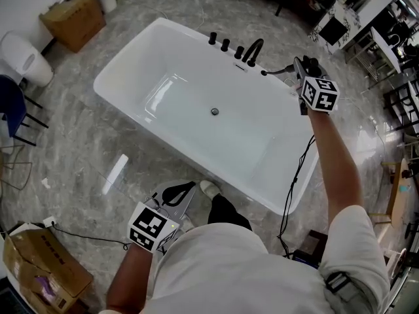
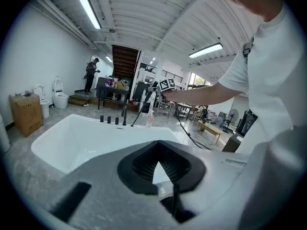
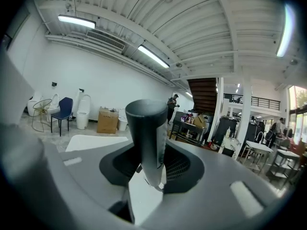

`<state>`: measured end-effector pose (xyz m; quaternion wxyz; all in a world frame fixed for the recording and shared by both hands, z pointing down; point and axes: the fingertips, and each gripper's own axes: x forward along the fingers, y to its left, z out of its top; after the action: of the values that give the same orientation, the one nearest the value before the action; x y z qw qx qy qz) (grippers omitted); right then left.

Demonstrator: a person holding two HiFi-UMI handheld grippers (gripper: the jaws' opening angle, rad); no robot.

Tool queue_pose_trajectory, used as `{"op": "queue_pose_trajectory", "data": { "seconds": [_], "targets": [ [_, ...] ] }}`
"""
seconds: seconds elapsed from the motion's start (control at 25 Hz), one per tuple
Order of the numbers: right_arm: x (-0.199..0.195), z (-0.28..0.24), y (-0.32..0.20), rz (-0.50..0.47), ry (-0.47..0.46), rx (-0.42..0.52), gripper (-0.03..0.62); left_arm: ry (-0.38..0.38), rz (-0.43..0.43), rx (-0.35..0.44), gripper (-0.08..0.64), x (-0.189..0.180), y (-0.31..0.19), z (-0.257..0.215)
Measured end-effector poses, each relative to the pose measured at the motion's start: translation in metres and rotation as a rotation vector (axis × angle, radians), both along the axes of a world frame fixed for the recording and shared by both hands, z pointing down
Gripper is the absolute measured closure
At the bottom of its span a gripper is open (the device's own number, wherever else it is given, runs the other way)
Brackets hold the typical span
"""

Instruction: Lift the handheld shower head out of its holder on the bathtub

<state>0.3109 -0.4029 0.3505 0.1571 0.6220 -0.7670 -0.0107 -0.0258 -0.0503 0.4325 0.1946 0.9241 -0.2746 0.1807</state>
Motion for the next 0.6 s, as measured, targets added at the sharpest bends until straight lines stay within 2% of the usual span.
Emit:
{"op": "queue_pose_trajectory", "data": {
  "seconds": [0.6],
  "targets": [
    [-0.053,-0.078,0.105,-0.061,0.019,0.114,0.454,0.023,-0.008,0.023,0.554,-0.033,0.055,-0.009]
  ]
}}
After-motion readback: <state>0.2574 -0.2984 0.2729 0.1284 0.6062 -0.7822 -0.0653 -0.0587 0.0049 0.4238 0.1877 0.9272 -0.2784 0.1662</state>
